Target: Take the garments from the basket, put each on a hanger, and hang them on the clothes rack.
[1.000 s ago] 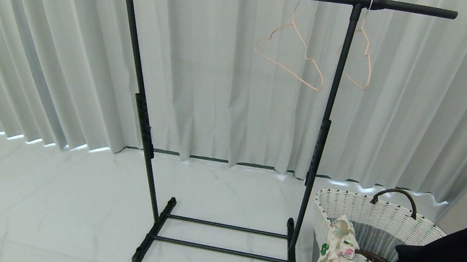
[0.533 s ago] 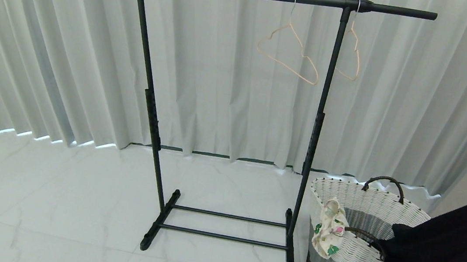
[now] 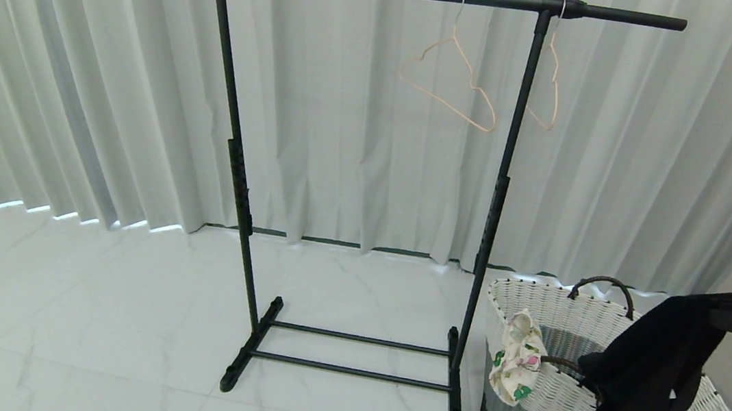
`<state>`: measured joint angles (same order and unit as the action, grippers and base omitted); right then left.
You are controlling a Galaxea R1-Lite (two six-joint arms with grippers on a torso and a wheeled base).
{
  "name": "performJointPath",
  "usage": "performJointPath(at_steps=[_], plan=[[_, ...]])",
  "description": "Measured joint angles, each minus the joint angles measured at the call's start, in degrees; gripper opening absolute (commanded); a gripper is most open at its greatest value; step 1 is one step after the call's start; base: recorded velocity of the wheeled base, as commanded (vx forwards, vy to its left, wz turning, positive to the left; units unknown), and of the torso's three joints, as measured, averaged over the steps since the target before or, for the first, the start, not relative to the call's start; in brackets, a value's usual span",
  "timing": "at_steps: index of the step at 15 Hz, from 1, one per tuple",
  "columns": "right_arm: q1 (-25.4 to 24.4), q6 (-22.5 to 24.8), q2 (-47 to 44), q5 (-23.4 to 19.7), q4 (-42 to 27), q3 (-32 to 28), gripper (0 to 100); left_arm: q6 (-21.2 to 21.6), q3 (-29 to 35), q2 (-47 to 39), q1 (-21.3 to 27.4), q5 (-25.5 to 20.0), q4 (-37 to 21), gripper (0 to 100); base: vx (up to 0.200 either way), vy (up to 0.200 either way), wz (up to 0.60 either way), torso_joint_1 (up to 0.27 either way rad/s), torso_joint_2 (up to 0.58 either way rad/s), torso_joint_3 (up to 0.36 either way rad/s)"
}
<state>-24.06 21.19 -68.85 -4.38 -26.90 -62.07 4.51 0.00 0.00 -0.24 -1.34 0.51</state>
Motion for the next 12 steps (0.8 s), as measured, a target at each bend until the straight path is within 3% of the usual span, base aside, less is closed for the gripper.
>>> performJointPath(at_steps=[3, 5, 7, 9, 12], plan=[[-3.4, -0.6, -3.5, 0.1, 0.5, 0.0, 0, -3.7, 1.5, -0.2, 0.2, 0.0, 0.4, 100, 0.0, 0.0, 0.0, 0.0, 0.0, 0.0], [-4.5, -0.8, -5.2, 0.1, 0.7, 0.5, 0, -8.6, 8.1, -2.6, 0.8, 0.4, 0.8, 100, 0.0, 0.0, 0.0, 0.0, 0.0, 0.0], [-5.0, -1.2, -6.8, 0.0, 2.2, 1.2, 0, -11.5, 16.1, -9.1, 1.5, 1.0, 1.2, 100, 0.0, 0.0, 0.0, 0.0, 0.0, 0.0], [-5.8, -5.4, -9.4, -1.6, 5.8, 0.9, 0, -12.7, 21.9, -19.0, 2.4, 1.1, 2.9, 100, 0.0, 0.0, 0.0, 0.0, 0.0, 0.0], [-8.3, -8.2, -13.4, -2.7, 6.9, -2.0, 0, -12.8, 25.6, -36.8, 6.7, 1.2, 14.1, 100, 0.0, 0.0, 0.0, 0.0, 0.0, 0.0]])
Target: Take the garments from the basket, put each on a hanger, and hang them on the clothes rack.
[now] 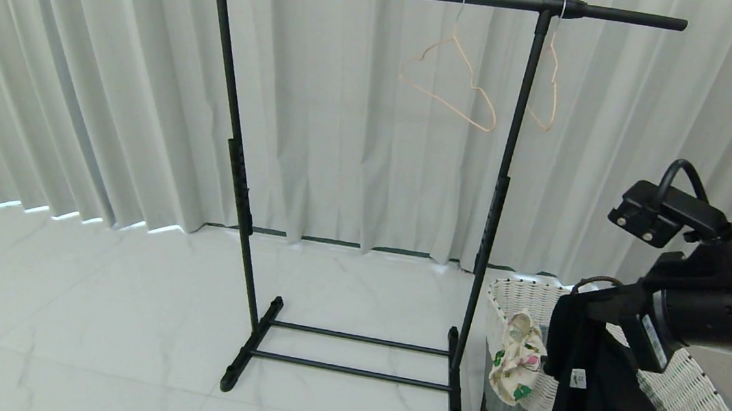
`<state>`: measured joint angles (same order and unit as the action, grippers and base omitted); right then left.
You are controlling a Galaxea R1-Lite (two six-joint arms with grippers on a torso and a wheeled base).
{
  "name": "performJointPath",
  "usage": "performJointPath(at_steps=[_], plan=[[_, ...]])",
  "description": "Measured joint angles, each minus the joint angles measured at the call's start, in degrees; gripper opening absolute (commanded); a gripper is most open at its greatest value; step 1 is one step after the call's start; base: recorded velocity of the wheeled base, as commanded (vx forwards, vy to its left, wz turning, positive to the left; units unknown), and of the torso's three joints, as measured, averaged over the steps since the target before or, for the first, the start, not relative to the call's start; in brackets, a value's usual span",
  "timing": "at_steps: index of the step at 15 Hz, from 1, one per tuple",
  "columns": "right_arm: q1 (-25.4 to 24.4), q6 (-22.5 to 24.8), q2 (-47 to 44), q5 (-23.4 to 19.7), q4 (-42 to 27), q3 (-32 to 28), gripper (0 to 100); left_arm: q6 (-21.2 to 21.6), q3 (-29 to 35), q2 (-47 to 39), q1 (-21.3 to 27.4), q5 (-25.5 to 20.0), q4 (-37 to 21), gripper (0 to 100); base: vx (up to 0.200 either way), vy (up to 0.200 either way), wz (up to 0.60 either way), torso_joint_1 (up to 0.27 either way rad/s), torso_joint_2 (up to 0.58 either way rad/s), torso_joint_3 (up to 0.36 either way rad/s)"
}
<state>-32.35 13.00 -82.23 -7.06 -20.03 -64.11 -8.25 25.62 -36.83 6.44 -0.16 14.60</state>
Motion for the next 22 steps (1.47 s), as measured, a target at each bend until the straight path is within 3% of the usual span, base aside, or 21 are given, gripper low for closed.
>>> performJointPath(at_steps=[3, 5, 8, 12, 19, 22], plan=[[-2.3, -2.3, -4.1, -2.7, 0.0, -4.4, 0, 0.0, 3.6, -19.5, 7.5, 0.1, 11.6, 100, 0.0, 0.0, 0.0, 0.0, 0.0, 0.0], [-3.5, -3.9, -7.2, -4.0, 1.3, -8.0, 0, -0.1, 6.5, -30.5, 14.7, 0.1, 15.6, 100, 0.0, 0.0, 0.0, 0.0, 0.0, 0.0], [-4.0, -6.7, -11.7, -5.4, 5.1, -12.3, 0, -1.7, 9.3, -43.1, 26.0, 0.1, 17.8, 100, 0.0, 0.0, 0.0, 0.0, 0.0, 0.0], [-5.3, -8.0, -13.6, -6.1, 5.0, -14.8, 0, -5.5, 13.0, -52.0, 38.2, -1.3, 18.2, 100, 0.0, 0.0, 0.0, 0.0, 0.0, 0.0], [-10.9, -10.3, -10.7, -5.9, 5.0, -14.7, 0, -5.9, 22.5, -67.0, 41.7, -2.6, 18.3, 100, 0.0, 0.0, 0.0, 0.0, 0.0, 0.0], [-11.8, -10.3, -9.4, -5.8, 4.9, -14.5, 0, -5.9, 24.1, -71.2, 42.3, -0.8, 18.3, 100, 0.0, 0.0, 0.0, 0.0, 0.0, 0.0]])
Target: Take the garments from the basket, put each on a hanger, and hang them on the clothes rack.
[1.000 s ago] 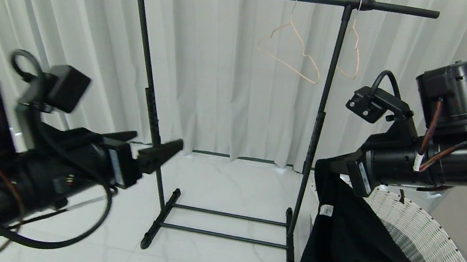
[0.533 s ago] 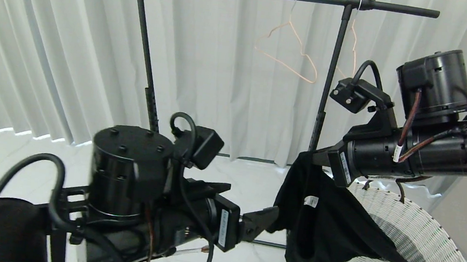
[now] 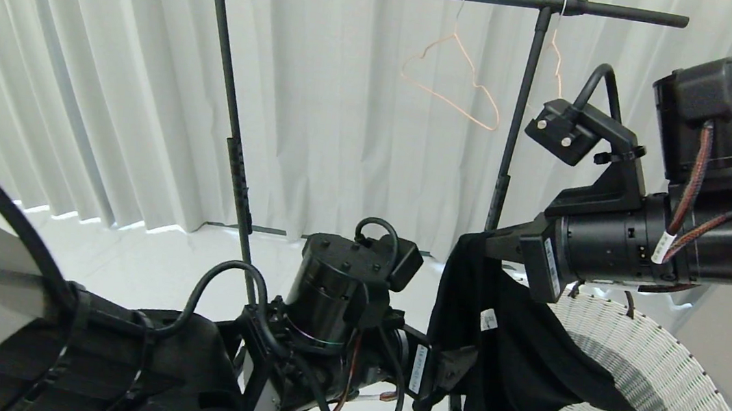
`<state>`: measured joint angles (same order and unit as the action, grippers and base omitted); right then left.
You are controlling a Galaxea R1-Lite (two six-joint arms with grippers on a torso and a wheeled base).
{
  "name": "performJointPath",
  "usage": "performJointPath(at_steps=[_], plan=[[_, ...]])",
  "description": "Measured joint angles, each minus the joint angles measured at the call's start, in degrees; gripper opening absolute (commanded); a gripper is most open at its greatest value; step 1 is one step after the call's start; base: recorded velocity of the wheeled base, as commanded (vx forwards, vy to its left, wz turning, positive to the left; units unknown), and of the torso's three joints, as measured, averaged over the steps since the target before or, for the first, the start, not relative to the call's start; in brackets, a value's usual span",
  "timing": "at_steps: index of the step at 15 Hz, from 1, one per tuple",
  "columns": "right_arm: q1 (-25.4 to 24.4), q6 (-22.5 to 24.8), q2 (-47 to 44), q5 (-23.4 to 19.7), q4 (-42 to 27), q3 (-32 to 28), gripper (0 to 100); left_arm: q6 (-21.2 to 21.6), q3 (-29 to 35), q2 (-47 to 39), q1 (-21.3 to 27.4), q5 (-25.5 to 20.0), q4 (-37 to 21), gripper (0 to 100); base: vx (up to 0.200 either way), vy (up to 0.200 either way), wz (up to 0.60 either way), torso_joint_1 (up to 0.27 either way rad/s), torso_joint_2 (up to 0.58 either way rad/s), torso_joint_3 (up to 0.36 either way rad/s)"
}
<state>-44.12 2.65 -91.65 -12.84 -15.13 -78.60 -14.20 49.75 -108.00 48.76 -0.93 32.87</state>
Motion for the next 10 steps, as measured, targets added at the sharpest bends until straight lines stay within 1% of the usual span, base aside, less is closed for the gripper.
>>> performJointPath(at_steps=[1, 2, 5, 7, 9, 10], plan=[[-0.2, 0.0, 0.5, 0.0, -0.2, 0.2, 0, 0.0, 0.6, -1.5, 0.1, 1.8, 0.0, 100, 0.0, 0.0, 0.0, 0.0, 0.0, 0.0], [-0.3, 0.0, 1.0, 0.0, -0.3, 0.3, 0, 0.0, 1.2, -2.9, 0.3, 2.6, 0.0, 100, 0.0, 0.0, 0.0, 0.0, 0.0, 0.0], [-0.4, 0.0, 2.1, 0.4, -0.4, 1.3, 0, -0.1, 1.6, -4.7, 1.7, 2.8, 0.0, 100, 0.0, 0.0, 0.0, 0.0, 0.0, 0.0], [0.1, 0.0, 2.2, 2.1, 0.0, 1.7, 0, 0.1, -0.6, -3.8, 2.4, 2.5, 0.0, 100, 0.0, 0.0, 0.0, 0.0, 0.0, 0.0], [0.5, 0.0, 1.8, 2.4, 0.2, 1.7, 0, 0.2, -5.4, -0.9, 3.0, 1.6, -0.1, 100, 0.0, 0.0, 0.0, 0.0, 0.0, 0.0], [0.5, 0.1, 1.6, 2.3, 0.2, 1.7, 0, 0.1, -7.0, 0.7, 3.2, 0.4, 0.0, 100, 0.0, 0.0, 0.0, 0.0, 0.0, 0.0]])
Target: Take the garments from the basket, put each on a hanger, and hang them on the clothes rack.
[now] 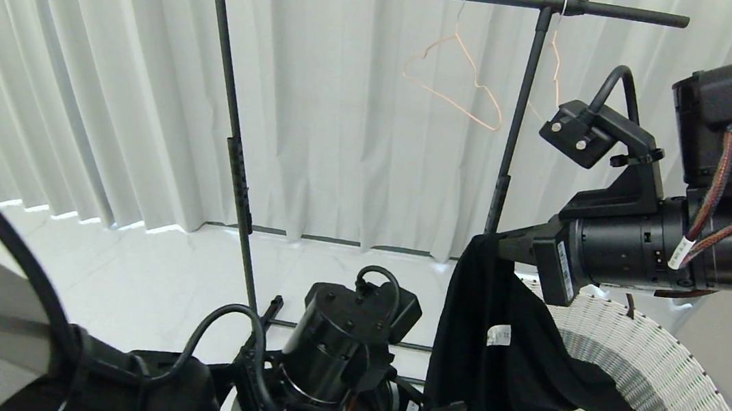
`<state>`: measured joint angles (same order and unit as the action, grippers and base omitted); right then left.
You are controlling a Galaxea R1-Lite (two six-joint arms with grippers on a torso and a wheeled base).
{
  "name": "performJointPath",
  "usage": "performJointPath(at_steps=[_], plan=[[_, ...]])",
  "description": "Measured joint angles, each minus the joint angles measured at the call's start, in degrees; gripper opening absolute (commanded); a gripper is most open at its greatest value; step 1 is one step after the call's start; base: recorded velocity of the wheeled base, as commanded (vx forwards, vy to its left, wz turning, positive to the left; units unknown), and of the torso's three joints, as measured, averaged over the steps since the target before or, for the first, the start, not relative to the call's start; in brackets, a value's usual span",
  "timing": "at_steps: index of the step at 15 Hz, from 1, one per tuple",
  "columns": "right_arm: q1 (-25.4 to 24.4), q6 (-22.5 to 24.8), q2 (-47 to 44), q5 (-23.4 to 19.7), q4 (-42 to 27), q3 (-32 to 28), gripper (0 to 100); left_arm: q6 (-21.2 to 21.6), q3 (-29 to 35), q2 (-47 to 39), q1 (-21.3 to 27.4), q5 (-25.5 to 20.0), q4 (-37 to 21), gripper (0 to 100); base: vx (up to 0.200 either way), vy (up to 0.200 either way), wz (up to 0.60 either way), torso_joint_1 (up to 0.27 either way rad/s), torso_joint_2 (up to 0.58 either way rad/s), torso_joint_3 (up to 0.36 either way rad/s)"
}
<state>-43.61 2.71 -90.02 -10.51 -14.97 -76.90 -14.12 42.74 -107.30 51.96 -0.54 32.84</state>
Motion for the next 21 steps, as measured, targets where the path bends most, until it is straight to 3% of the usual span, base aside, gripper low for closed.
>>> performJointPath(at_steps=[3, 9, 15, 20, 21], plan=[[-0.7, 0.0, -0.3, 0.0, 0.0, -0.2, 0, -3.3, 0.5, 3.5, 1.4, -1.5, 0.2, 100, 0.0, 0.0, 0.0, 0.0, 0.0, 0.0], [-0.9, 0.1, 0.1, 0.1, 0.0, -0.5, 0, -11.3, 8.7, -3.2, 1.8, 9.2, 0.1, 100, 0.0, 0.0, 0.0, 0.0, 0.0, 0.0], [-0.9, 0.2, 1.1, 0.9, -0.3, -0.3, 0, -12.2, 1.8, -7.8, -1.6, 10.6, 0.1, 100, 0.0, 0.0, 0.0, 0.0, 0.0, 0.0], [-0.8, 0.2, 1.5, 3.0, -0.4, 0.1, 0, -12.3, -4.4, -6.7, -2.2, 11.5, 0.2, 100, 0.0, 0.0, 0.0, 0.0, 0.0, 0.0], [-0.8, 0.2, 1.5, 2.9, -0.4, 0.1, 0, -12.3, -5.0, -6.2, -2.2, 11.5, 0.2, 0, 0.0, 0.0, 0.0, 0.0, 0.0, 0.0]])
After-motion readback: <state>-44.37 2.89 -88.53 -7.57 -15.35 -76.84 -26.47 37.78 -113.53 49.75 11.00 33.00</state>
